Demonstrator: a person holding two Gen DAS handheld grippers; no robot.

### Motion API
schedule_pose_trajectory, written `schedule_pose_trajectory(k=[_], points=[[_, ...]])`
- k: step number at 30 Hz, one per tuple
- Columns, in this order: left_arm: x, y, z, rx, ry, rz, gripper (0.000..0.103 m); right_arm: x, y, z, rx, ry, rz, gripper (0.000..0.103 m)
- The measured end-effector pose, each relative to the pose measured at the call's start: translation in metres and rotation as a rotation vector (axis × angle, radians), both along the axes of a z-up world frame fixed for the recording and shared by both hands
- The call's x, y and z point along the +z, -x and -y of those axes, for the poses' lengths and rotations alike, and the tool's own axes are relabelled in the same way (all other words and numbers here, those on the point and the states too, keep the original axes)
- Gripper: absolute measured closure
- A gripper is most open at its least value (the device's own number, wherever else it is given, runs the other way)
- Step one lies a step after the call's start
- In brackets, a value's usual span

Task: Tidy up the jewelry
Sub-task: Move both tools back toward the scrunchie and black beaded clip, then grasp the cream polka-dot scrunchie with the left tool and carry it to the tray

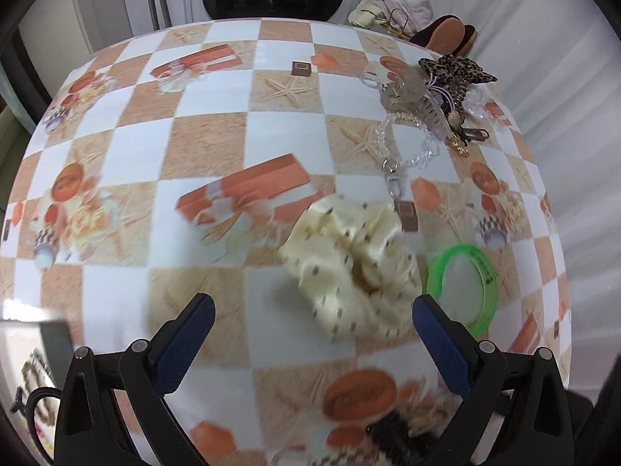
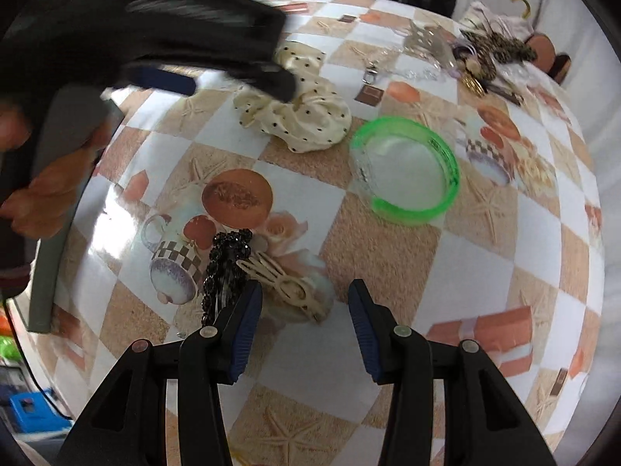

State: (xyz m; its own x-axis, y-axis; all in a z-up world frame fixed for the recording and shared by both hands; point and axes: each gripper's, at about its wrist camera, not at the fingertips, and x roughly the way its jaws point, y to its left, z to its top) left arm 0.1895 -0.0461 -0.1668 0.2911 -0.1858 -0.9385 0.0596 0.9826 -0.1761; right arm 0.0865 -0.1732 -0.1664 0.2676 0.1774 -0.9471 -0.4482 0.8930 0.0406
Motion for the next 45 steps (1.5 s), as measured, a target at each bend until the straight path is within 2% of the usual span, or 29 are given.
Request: schedule_pose_trajectory(k=[3,4,5,6,7,8,9,11,14,22,26,36,39,45], points=[[-0.006,-0.009,0.008,-0.015,-0.009,-0.004,0.019,-0.001,0.004,-0.01,0.056,0.05,0.037,0.056],[-0.008,-0.012,0.011,-0.018,-0.01,-0.009,0.019,-0.001,0.005,-0.012,0.071,0.059,0.047,0.057],[-0.009,-0.013,0.013,-0.02,-0.011,-0.005,0.025,-0.002,0.006,-0.015,0.08,0.061,0.051,0.06],[-0.011,-0.015,0.017,-0.027,-0.013,-0.003,0.035,-0.002,0.006,-0.016,0.084,0.061,0.052,0.063],[-0.012,-0.016,0.019,-0.035,-0.013,-0.007,0.04,-0.001,0.006,-0.017,0.087,0.062,0.054,0.066],[-0.013,-0.017,0.022,-0.04,-0.022,-0.003,0.044,-0.001,0.007,-0.018,0.09,0.063,0.057,0.074],[-0.012,-0.017,0.025,-0.048,-0.025,0.005,0.057,-0.001,0.007,-0.02,0.091,0.061,0.058,0.083],[-0.012,-0.017,0.029,-0.073,-0.005,0.005,0.073,-0.001,0.006,-0.023,0.085,0.06,0.059,0.096],[-0.008,-0.014,0.033,-0.097,-0.014,0.031,0.084,-0.001,0.005,-0.017,0.044,0.032,0.044,0.097],[0.01,0.005,0.023,-0.103,-0.009,0.066,0.085,-0.002,-0.014,0.03,-0.206,-0.12,-0.09,0.097],[0.023,0.023,0.013,-0.1,0.002,0.081,0.085,-0.002,-0.01,0.05,-0.304,-0.17,-0.139,0.097],[0.052,0.076,-0.022,-0.069,0.025,0.099,0.085,0.014,0.022,0.055,-0.397,-0.24,-0.203,0.097],[0.059,0.092,-0.035,-0.054,0.026,0.101,0.085,0.022,0.031,0.052,-0.423,-0.299,-0.234,0.097],[0.073,0.126,-0.067,-0.021,0.005,0.111,0.085,0.041,0.037,0.022,-0.405,-0.343,-0.237,0.097]])
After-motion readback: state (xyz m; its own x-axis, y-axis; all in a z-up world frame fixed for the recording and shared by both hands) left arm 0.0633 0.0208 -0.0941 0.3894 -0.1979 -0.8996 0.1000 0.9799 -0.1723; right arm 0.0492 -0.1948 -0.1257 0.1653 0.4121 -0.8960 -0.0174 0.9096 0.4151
